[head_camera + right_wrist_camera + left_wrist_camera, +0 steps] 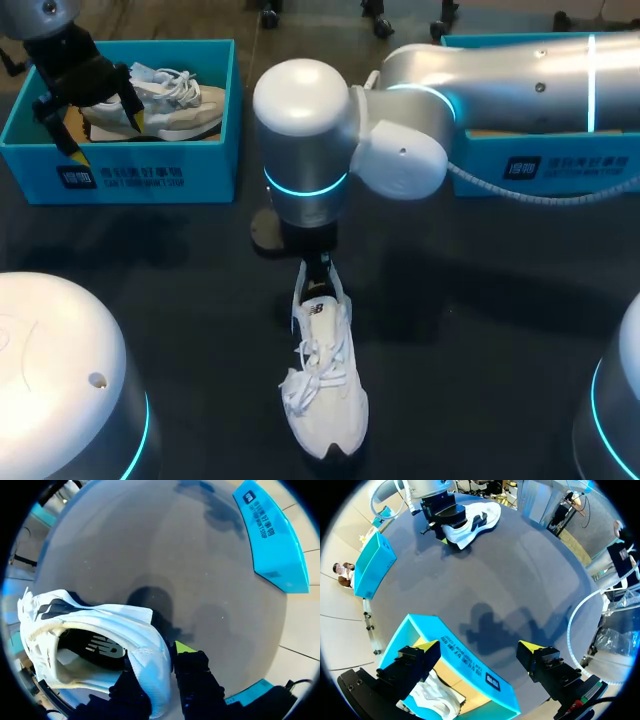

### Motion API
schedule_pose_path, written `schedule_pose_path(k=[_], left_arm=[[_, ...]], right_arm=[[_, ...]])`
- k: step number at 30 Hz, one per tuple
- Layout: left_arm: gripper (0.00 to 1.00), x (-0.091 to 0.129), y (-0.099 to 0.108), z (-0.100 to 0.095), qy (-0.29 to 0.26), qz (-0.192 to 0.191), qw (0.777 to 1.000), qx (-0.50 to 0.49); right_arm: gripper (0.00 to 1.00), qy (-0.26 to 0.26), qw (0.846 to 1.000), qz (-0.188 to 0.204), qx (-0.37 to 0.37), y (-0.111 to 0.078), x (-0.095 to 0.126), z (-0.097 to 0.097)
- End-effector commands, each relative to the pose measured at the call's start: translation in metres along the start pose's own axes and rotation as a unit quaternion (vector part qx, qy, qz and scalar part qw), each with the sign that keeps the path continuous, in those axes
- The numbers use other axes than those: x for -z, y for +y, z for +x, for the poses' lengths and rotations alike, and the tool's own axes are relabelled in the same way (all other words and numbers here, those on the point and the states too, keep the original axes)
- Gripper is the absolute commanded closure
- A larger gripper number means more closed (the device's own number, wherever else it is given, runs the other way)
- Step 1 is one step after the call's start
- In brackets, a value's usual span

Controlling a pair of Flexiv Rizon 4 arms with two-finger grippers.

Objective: Take the shoe out of the shoebox, open the shoe tongue, remove and reinsert the insole, then place the shoe into the shoebox

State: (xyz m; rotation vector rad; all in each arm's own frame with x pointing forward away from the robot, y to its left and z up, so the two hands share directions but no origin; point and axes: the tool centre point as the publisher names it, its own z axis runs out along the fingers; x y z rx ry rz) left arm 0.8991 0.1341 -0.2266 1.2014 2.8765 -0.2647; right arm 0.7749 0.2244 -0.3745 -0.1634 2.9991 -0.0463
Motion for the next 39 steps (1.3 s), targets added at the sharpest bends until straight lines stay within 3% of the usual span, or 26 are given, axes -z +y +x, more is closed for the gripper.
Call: schedule_pose_path(k=[1,6,11,24,26,28,34,39], left_arm=[[0.0,0.0,0.0,0.0,0.001,0.0,1.0,0.0],[0.0,0.0,0.0,0.0,0.001,0.0,1.0,0.0],[0.0,0.0,0.0,0.0,0.001,0.0,1.0,0.0],[0.0,0.0,0.0,0.0,0.001,0.0,1.0,0.0],[0.0,0.0,0.0,0.0,0.001,0.0,1.0,0.0],[0.0,0.0,0.0,0.0,0.001,0.0,1.0,0.0],[0.0,0.0,0.0,0.0,0.001,0.0,1.0,0.0],[0.0,0.0,0.0,0.0,0.001,0.0,1.0,0.0]], right_arm=[[1.0,-0.004,1.0,0.017,0.003,-0.004,0.023,-0.002],[1.0,-0.019,0.999,0.031,0.006,-0.012,0.052,-0.01],[1.0,-0.017,1.0,0.021,-0.005,-0.022,0.088,-0.015],[1.0,-0.017,1.0,0.021,-0.005,-0.022,0.088,-0.015],[1.0,-0.008,1.0,0.002,-0.015,-0.018,0.083,-0.012],[1.0,-0.016,0.999,-0.003,-0.042,-0.027,0.086,-0.015],[1.0,-0.039,0.996,0.042,-0.062,-0.065,0.133,-0.035],[1.0,-0.057,0.995,0.054,-0.056,-0.093,0.159,-0.044]])
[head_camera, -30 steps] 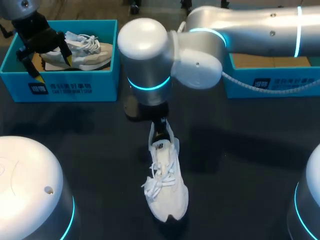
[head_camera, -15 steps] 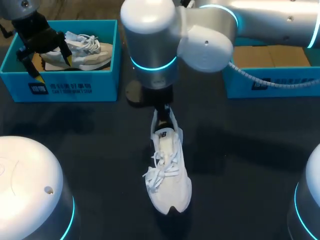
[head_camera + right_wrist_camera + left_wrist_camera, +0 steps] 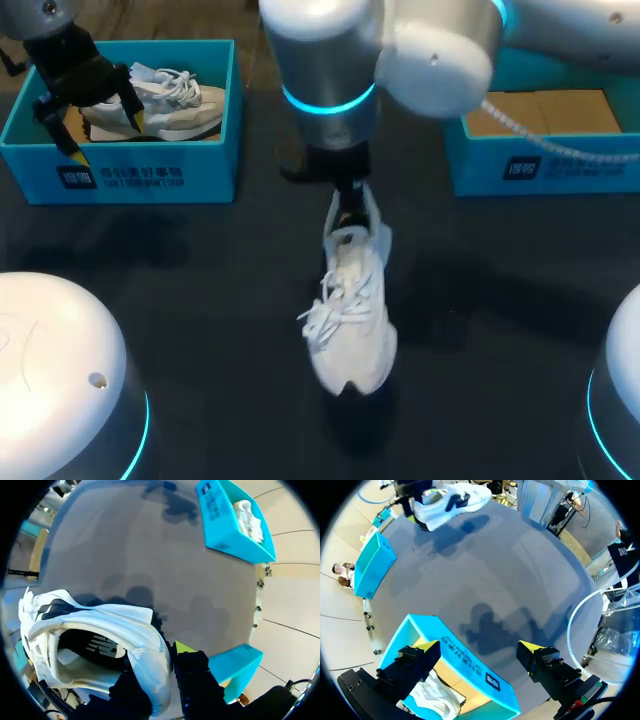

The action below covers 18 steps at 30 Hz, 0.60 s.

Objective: Take the shoe out of the shoebox, open the shoe tongue, remove and reinsert the insole, then place the shoe into the shoebox

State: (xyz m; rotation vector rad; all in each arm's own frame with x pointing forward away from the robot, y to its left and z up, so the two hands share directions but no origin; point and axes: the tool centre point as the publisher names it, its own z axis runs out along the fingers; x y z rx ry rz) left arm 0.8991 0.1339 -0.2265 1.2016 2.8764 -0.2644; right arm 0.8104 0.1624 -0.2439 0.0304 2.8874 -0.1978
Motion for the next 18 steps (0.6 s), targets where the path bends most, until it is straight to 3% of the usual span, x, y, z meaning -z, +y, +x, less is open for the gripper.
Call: schedule_pose_path(k=[1,4,18], left_arm=[[0.0,0.0,0.0,0.0,0.001,0.0,1.0,0.0],[0.0,0.0,0.0,0.0,0.001,0.0,1.0,0.0],[0.0,0.0,0.0,0.0,0.001,0.0,1.0,0.0]], right_arm=[[1.0,-0.007,1.0,-0.004,0.005,-0.033,0.035,-0.01],[1.0,-0.022,0.999,-0.016,0.025,-0.047,0.039,-0.023],[1.0,-0.022,0.999,-0.016,0.025,-0.047,0.039,-0.023]])
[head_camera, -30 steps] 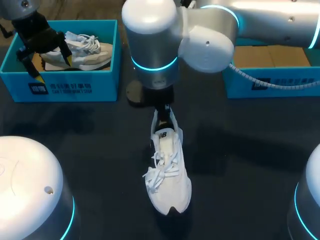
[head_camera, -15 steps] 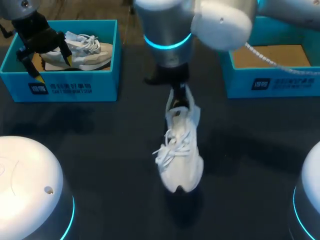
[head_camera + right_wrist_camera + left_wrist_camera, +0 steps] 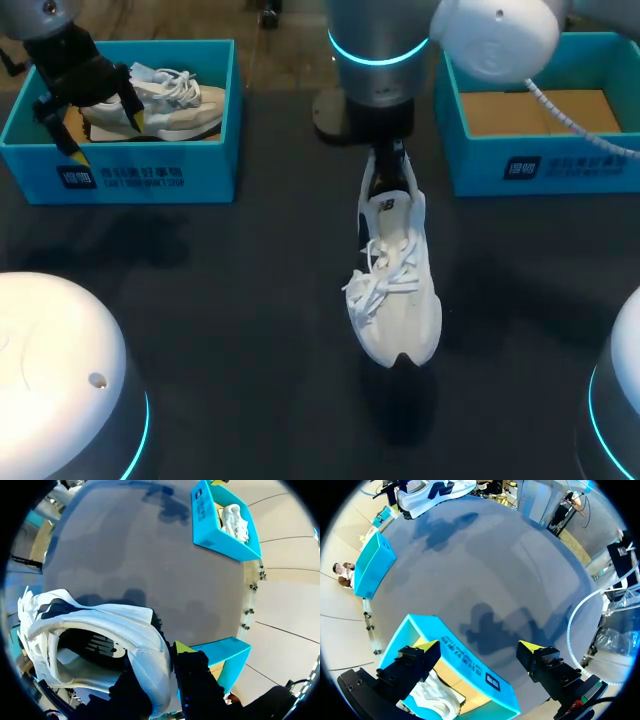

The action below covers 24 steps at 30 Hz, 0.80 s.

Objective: Take the shoe out of the shoebox, open the shoe tongue, remove and reinsert the insole, then place the shoe into the shoebox

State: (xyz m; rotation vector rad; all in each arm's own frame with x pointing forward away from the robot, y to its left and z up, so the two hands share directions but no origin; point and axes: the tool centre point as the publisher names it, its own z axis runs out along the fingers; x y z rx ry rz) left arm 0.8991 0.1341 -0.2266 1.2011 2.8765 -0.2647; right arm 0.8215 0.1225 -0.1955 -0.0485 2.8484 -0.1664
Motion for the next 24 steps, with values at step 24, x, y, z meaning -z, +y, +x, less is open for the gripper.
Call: schedule_pose_path(k=[24], left_arm=[[0.0,0.0,0.0,-0.001,0.001,0.0,1.0,0.0]], right_arm=[[1.0,-0.031,0.998,0.007,0.053,-0.151,0.005,-0.106]])
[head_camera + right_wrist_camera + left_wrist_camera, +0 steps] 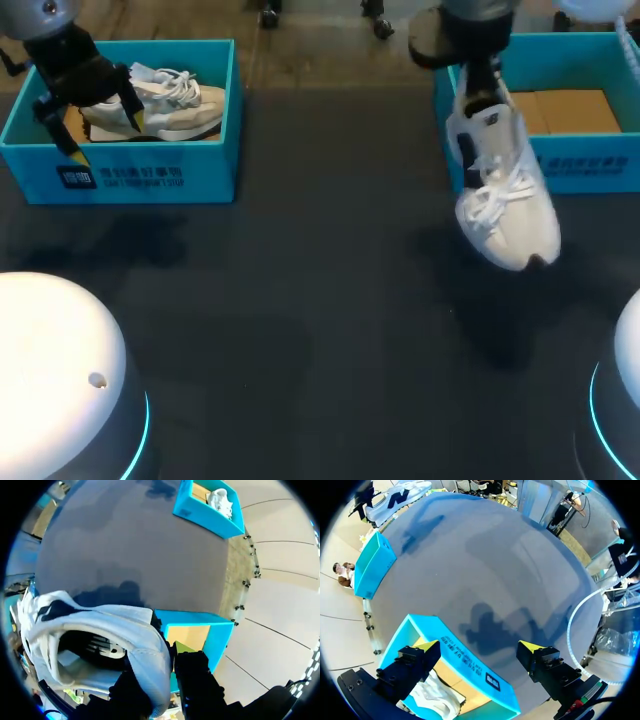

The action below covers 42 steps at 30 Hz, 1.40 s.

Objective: Take the shoe out of the shoebox, open the shoe tongue, remove and reinsert the insole, then place the shoe into the shoebox

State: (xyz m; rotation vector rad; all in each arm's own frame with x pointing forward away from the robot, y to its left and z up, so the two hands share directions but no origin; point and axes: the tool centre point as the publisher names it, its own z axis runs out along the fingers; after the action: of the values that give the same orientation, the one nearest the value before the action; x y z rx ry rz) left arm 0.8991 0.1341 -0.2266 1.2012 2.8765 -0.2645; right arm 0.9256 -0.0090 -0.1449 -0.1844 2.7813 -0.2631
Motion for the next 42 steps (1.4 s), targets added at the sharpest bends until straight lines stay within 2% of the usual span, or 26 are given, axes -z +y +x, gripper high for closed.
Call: schedule_pose_path(k=[1,7,8,9,13,15,16,17,20,24,25,28,30,41,42], left_arm=[[0.0,0.0,0.0,-0.001,0.001,0.0,1.0,0.0],[0.0,0.0,0.0,-0.001,0.001,0.0,1.0,0.0],[0.0,0.0,0.0,-0.001,0.001,0.0,1.0,0.0],[0.0,0.0,0.0,-0.001,0.001,0.0,1.0,0.0],[0.0,0.0,0.0,-0.001,0.001,0.0,1.0,0.0],[0.0,0.0,0.0,-0.001,0.001,0.0,1.0,0.0],[0.0,0.0,0.0,-0.001,0.001,0.0,1.0,0.0],[0.0,0.0,0.0,-0.001,0.001,0.0,1.0,0.0],[0.0,0.0,0.0,-0.001,0.001,0.0,1.0,0.0],[0.0,0.0,0.0,-0.001,0.001,0.0,1.0,0.0],[0.0,0.0,0.0,-0.001,0.001,0.0,1.0,0.0],[0.0,0.0,0.0,-0.001,0.001,0.0,1.0,0.0],[0.0,0.0,0.0,-0.001,0.001,0.0,1.0,0.0],[0.0,0.0,0.0,-0.001,0.001,0.0,1.0,0.0],[0.0,0.0,0.0,-0.001,0.001,0.0,1.0,0.0]], right_arm=[[1.0,-0.003,1.0,-0.022,0.001,-0.013,0.0,0.002],[1.0,-0.003,1.0,-0.022,0.001,-0.013,0.0,0.002],[1.0,-0.001,1.0,-0.021,0.004,-0.017,-0.005,-0.003],[1.0,-0.003,1.0,-0.022,0.004,-0.026,-0.008,-0.012],[1.0,-0.007,1.0,0.016,-0.002,-0.074,-0.019,-0.049],[1.0,-0.013,1.0,0.016,0.003,-0.092,-0.023,-0.067],[1.0,-0.001,0.999,0.032,0.021,-0.099,-0.028,-0.076],[1.0,-0.002,0.999,0.032,0.017,-0.107,-0.032,-0.083],[1.0,0.006,0.999,0.032,0.022,-0.123,-0.04,-0.103],[1.0,-0.005,1.0,0.005,0.027,-0.14,-0.046,-0.127],[1.0,0.004,0.999,0.022,0.031,-0.144,-0.048,-0.132],[1.0,0.015,0.999,0.029,0.034,-0.156,-0.051,-0.147],[1.0,0.024,0.998,0.037,0.034,-0.162,-0.053,-0.152],[1.0,0.024,0.998,0.037,0.034,-0.162,-0.053,-0.152],[1.0,0.024,0.999,0.033,0.029,-0.166,-0.057,-0.156]])
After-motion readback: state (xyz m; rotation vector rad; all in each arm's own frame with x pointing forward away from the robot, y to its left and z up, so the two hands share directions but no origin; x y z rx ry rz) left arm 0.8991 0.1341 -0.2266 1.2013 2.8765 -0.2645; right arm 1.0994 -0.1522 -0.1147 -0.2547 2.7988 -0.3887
